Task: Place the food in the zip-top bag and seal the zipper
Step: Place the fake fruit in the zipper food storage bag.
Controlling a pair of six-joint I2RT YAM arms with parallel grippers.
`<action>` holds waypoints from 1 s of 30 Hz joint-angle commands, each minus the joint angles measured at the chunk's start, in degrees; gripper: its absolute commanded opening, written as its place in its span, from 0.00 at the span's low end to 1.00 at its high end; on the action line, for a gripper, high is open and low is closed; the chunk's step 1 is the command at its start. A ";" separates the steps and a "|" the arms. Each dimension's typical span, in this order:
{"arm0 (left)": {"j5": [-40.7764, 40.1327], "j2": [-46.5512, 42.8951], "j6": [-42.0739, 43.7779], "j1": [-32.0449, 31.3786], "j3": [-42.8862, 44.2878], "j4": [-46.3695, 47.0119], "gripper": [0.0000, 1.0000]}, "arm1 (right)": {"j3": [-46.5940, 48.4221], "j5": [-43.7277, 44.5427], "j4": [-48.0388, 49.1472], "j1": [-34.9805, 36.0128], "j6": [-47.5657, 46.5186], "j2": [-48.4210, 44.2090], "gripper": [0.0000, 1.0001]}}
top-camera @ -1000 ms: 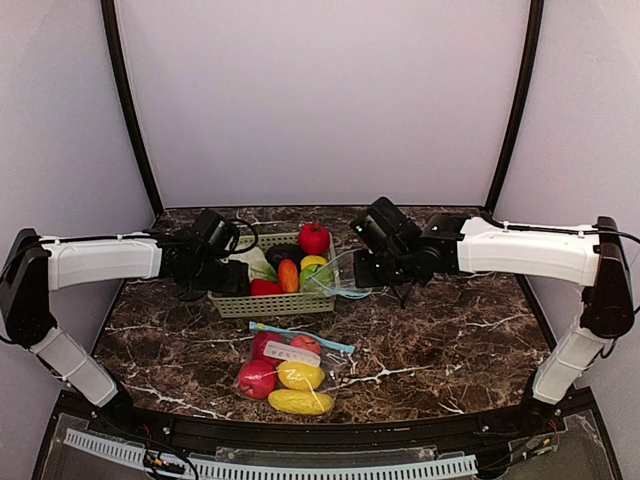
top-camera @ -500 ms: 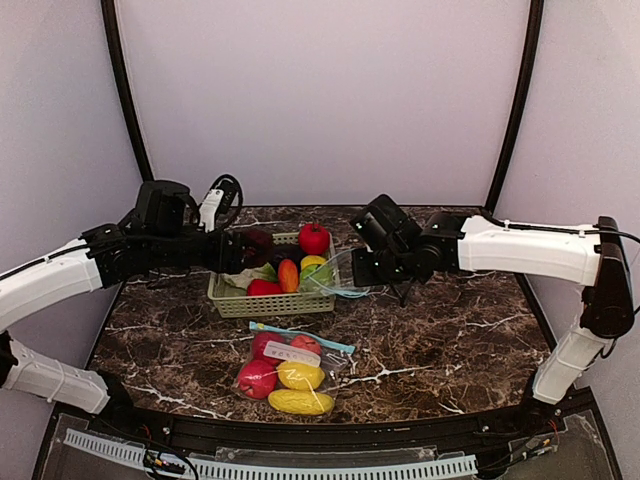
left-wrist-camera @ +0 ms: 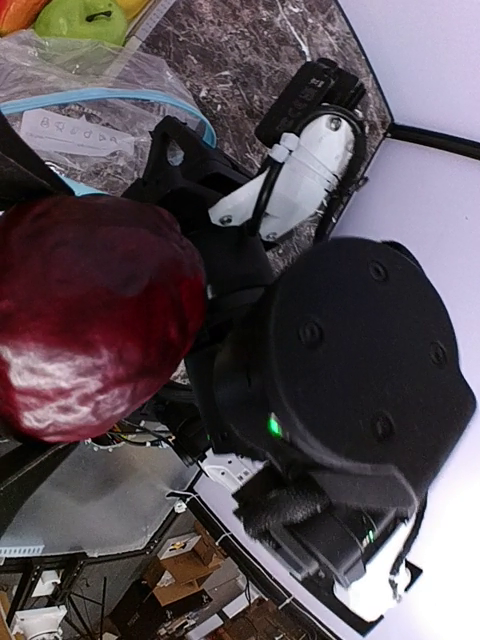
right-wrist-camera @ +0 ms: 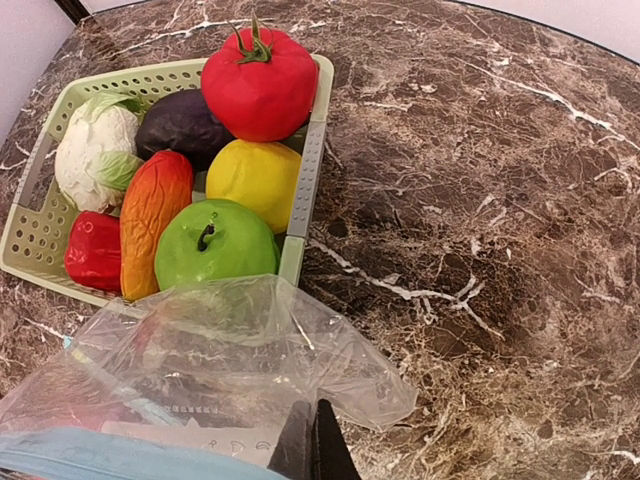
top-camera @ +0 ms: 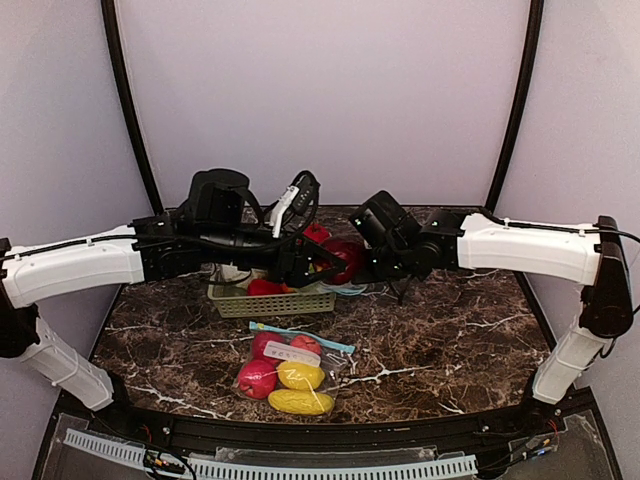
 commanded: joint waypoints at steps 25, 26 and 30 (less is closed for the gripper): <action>-5.30 -3.18 3.20 -0.32 -3.76 -2.17 0.49 | -0.42 -2.55 2.52 -0.05 -0.48 -2.01 0.00; -6.94 -2.99 3.20 -0.28 -3.47 -2.80 0.48 | -0.41 -2.57 2.53 -0.09 -0.55 -2.09 0.00; -10.62 -1.17 3.20 -0.31 -2.42 -5.51 0.48 | -0.66 -2.71 2.65 -0.04 -0.50 -2.34 0.00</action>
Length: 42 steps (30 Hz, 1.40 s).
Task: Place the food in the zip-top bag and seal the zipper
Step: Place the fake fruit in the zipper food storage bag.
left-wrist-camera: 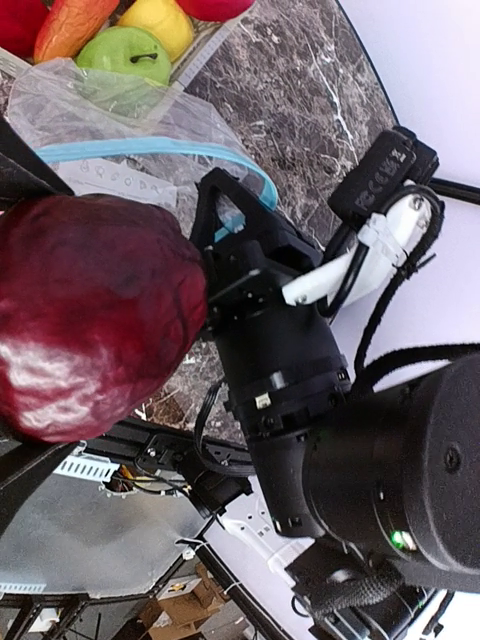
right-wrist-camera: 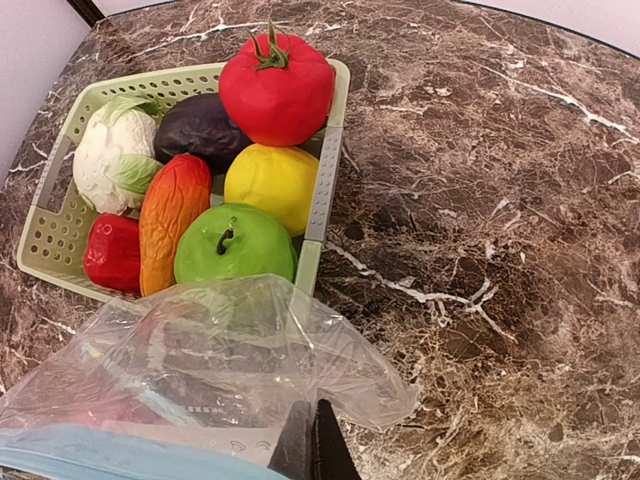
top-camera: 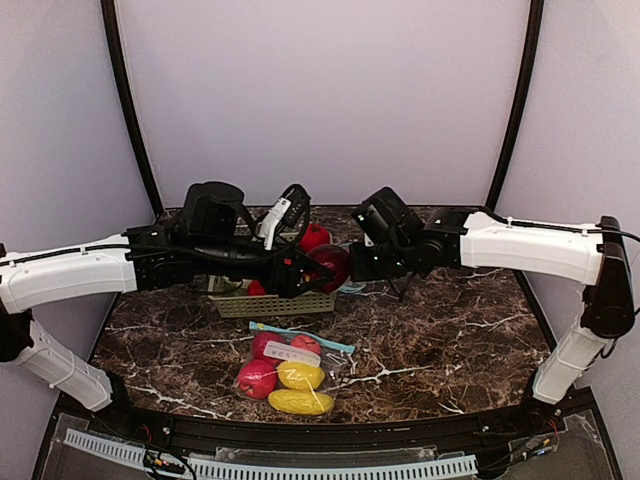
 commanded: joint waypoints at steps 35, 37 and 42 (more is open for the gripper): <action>-23.27 16.45 2.36 0.19 17.03 -22.18 0.48 | -4.84 -18.98 11.47 0.94 -8.87 -3.53 0.00; -25.42 17.27 2.69 0.22 18.32 -23.86 0.49 | -5.06 -19.01 11.43 0.88 -8.88 -3.65 0.00; -27.19 18.12 3.47 0.19 19.60 -26.05 0.62 | -4.69 -18.57 10.76 0.94 -8.54 -3.47 0.00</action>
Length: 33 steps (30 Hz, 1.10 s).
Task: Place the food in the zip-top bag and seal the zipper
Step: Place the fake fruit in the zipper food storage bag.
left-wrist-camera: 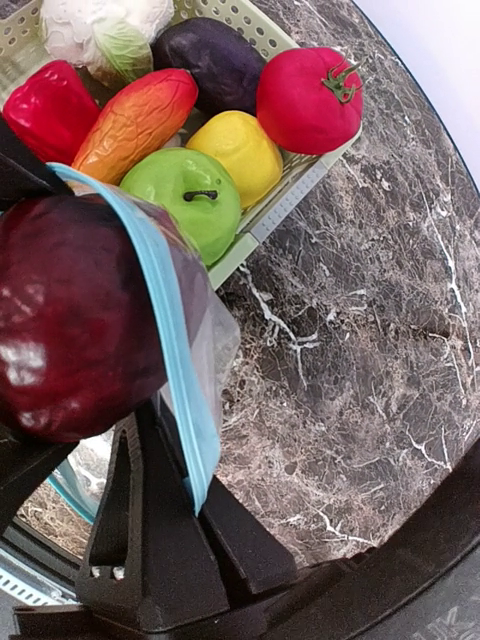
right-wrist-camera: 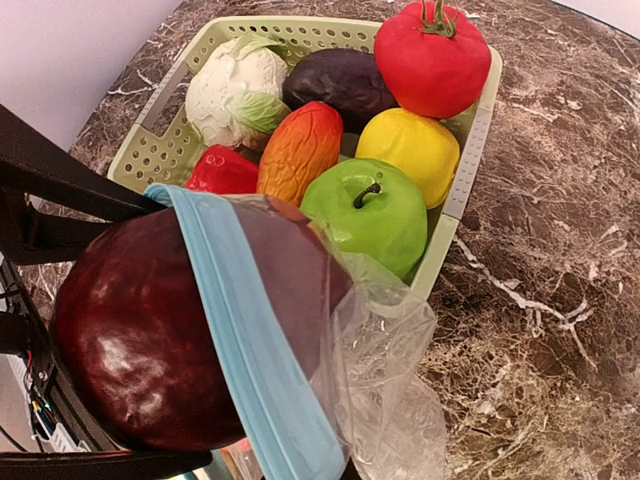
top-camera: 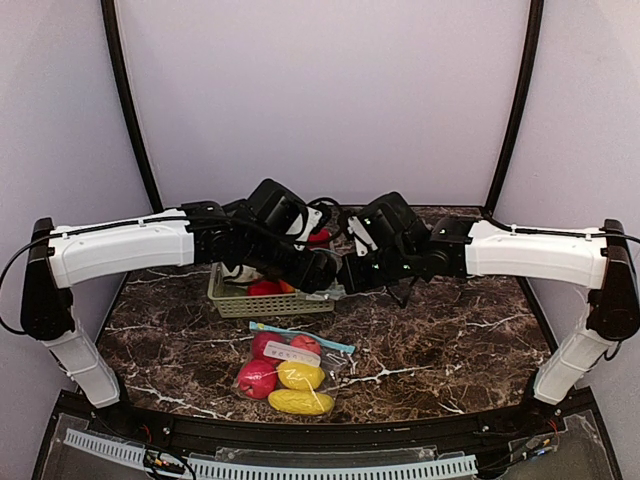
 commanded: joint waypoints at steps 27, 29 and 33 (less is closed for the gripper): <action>8.92 -14.66 -3.49 2.43 -9.96 5.59 0.99 | 0.44 -5.57 2.25 -2.66 2.94 -0.51 0.00; 10.47 -14.81 -4.05 3.04 -11.09 7.17 0.99 | 0.36 -5.98 2.43 -2.66 3.03 -0.54 0.00; 13.55 -13.67 -4.98 3.24 -12.50 9.31 0.99 | 0.18 -6.16 2.50 -2.66 3.11 -0.78 0.00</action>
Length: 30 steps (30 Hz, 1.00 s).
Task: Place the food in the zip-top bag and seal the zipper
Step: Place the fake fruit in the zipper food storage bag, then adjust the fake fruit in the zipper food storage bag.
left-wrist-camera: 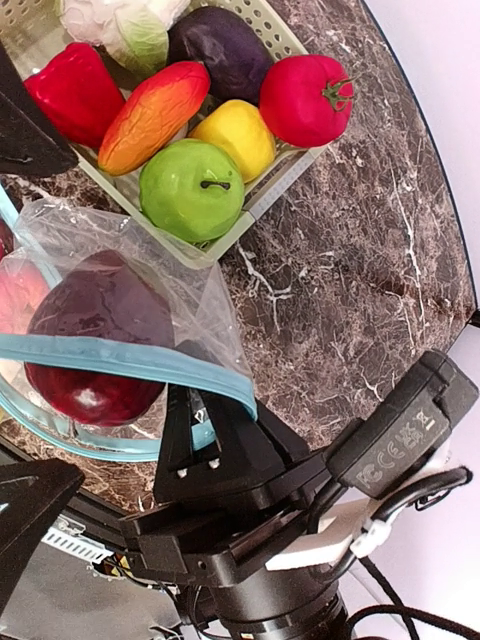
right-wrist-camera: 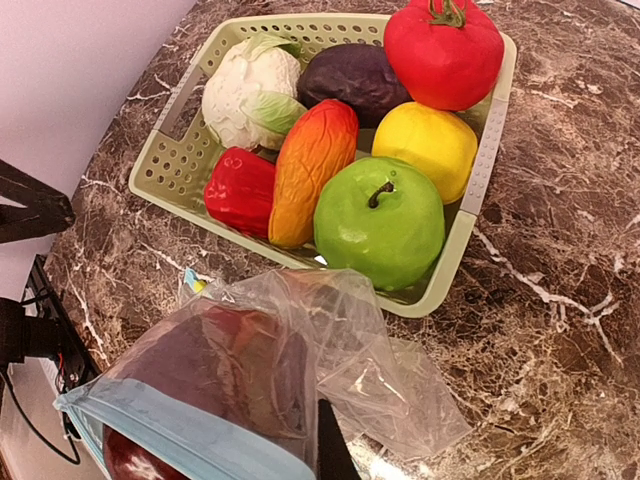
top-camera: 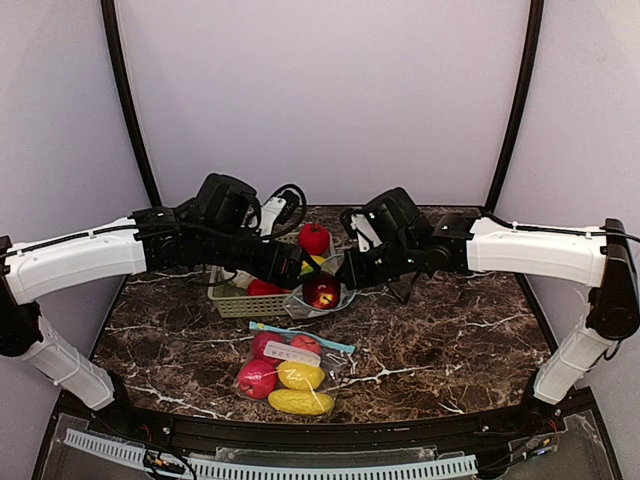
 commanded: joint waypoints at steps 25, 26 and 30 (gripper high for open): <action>-7.76 15.82 -3.89 -1.22 11.78 -7.26 0.99 | 3.40 8.22 -4.71 -0.23 2.15 2.29 0.00; -8.00 16.03 -3.82 -1.25 12.27 -7.72 0.99 | 3.63 9.05 -5.29 -0.22 2.31 2.40 0.00; -7.04 17.36 -3.50 -1.54 12.83 -9.59 0.99 | 4.71 11.44 -6.78 -0.22 2.37 2.86 0.00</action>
